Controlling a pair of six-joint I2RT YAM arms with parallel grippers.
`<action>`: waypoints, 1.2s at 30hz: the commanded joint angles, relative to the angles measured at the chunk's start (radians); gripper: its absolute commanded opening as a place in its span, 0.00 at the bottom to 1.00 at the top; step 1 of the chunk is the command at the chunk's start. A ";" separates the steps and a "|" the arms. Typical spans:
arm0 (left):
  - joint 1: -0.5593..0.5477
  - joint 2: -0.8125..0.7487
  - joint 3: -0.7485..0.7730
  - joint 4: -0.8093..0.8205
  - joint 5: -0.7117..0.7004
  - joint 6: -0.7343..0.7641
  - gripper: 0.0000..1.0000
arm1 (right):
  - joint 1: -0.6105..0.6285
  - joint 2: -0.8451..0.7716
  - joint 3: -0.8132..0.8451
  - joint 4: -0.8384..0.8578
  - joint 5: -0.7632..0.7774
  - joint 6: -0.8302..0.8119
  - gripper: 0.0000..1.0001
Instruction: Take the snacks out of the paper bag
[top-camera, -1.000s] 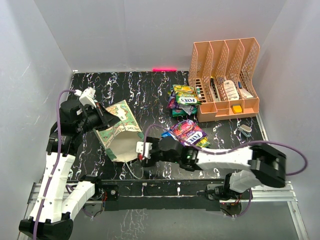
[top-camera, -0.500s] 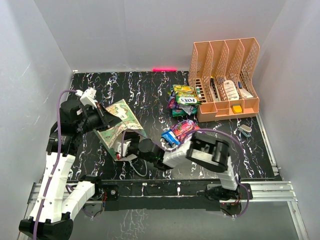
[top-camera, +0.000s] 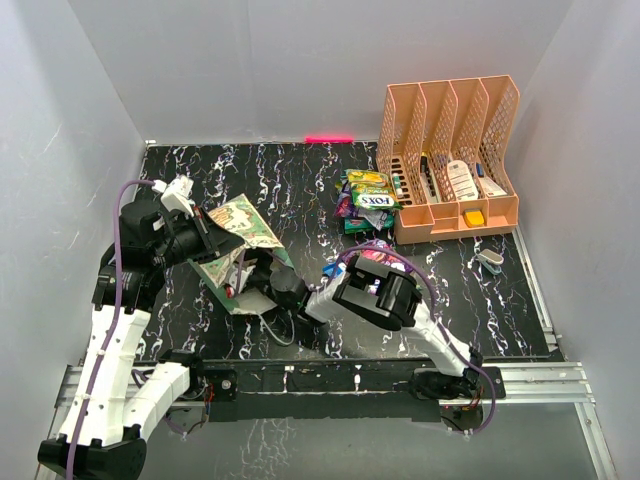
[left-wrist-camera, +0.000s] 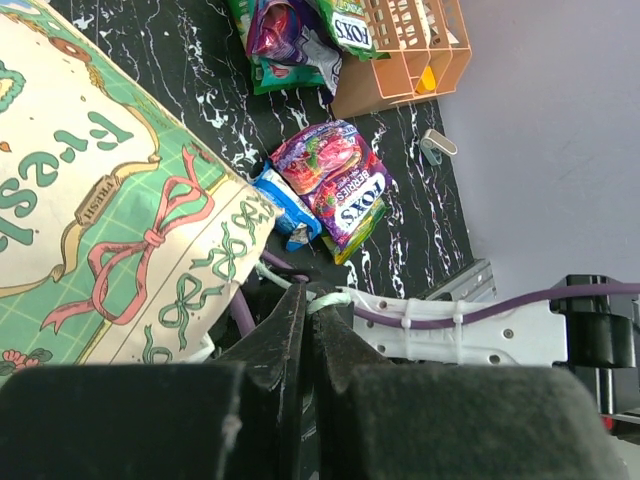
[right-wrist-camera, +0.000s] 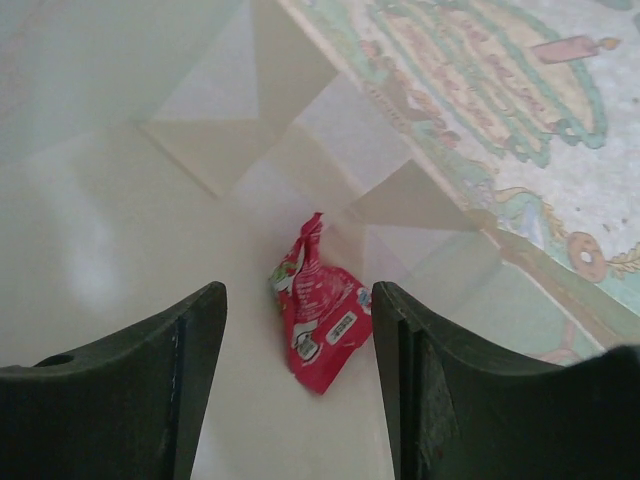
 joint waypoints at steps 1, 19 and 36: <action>-0.001 -0.010 0.044 0.006 0.040 -0.005 0.00 | -0.026 0.050 0.076 0.122 -0.024 0.008 0.64; -0.015 0.016 0.082 0.010 0.068 -0.018 0.00 | -0.094 0.226 0.379 -0.201 -0.067 -0.089 0.81; -0.030 0.026 0.100 -0.064 -0.034 0.024 0.00 | -0.164 0.266 0.575 -0.444 -0.060 -0.025 0.11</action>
